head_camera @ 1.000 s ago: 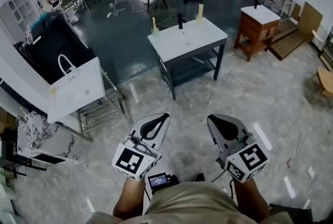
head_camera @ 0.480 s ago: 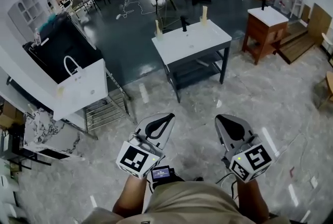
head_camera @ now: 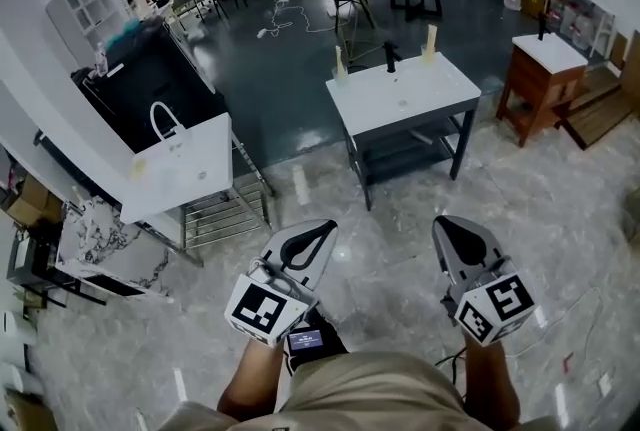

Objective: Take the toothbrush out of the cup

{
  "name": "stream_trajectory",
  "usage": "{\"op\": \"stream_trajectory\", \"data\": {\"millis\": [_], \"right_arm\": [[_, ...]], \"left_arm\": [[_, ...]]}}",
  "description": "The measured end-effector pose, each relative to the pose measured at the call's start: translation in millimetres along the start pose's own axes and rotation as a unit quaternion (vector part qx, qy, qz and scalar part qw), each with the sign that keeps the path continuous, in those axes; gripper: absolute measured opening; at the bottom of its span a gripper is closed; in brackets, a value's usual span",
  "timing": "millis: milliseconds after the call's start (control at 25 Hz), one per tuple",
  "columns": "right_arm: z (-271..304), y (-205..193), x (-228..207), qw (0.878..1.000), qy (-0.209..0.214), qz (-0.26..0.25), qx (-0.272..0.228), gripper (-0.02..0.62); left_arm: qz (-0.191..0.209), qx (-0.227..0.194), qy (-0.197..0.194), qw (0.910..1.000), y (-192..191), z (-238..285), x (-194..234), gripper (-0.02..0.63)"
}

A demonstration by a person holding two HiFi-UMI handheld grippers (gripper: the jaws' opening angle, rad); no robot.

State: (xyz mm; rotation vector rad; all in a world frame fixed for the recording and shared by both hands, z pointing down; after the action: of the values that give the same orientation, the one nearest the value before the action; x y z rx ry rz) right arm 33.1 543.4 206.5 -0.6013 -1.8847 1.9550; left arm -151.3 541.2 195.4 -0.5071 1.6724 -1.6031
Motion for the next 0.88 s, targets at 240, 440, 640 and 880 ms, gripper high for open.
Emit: {"op": "stream_trajectory", "data": {"millis": [240,440,640,880], "right_arm": [[88.1,-12.4,5.2,1.0,-0.003,0.003,0.021,0.005],[179.0,-12.4,10.9,0.999,-0.027,0.006,0.035,0.005],[274.9,-3.6,18.6,0.997,-0.063,0.002,0.038,0.005],[354.6,8.8,45.5,0.995,-0.082,-0.026,0.049,0.005]], "left_arm": [[-0.022,-0.001,0.011,0.9997,-37.2,0.9,82.5,0.008],[-0.042,0.001,0.006,0.9991,-67.8,4.8,179.5,0.008],[-0.045,-0.016,-0.017,0.9987,-84.2,11.6,280.4,0.008],[-0.052,-0.045,-0.042,0.9968,-101.3,19.3,366.3,0.009]]}}
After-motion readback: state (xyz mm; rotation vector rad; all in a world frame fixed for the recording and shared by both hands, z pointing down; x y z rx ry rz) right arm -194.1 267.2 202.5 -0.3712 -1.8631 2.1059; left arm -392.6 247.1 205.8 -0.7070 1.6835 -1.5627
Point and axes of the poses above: the fingertips, and each gripper's own axes: z forward along the fingers, x to its left, y out of its top, the point moved 3 cm from there along -z, backward along the fingers, and after that the axes turned 3 degrees about -y, right-handed, at the moved point
